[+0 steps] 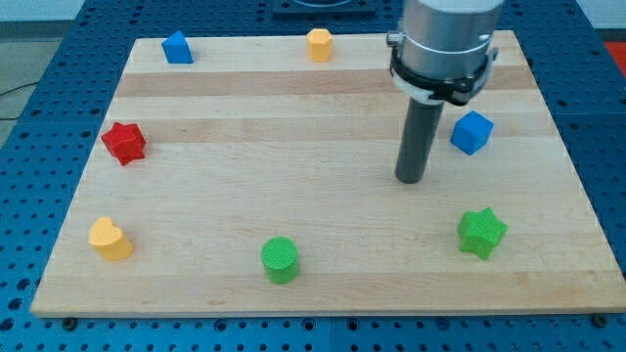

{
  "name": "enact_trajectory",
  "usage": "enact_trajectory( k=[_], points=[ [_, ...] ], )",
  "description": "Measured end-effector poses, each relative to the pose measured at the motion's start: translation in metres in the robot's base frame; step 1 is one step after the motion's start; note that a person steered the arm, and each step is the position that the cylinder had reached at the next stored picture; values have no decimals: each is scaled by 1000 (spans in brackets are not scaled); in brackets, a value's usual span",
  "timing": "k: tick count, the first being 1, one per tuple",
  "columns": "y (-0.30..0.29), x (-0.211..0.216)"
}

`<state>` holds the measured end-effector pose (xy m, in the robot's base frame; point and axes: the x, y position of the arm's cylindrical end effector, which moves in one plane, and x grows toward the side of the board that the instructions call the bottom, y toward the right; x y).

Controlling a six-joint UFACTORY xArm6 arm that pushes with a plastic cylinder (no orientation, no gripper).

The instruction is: Move the red star above the yellow heart

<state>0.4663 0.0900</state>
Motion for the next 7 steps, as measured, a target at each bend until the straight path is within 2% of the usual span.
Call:
enact_trajectory(
  k=[1,2,3,4,5,6,7],
  points=[
    [-53,7],
    [-146,17],
    [-218,7],
    [-276,-53],
    [-315,-95],
    [-325,-137],
    [-343,-141]
  ],
)
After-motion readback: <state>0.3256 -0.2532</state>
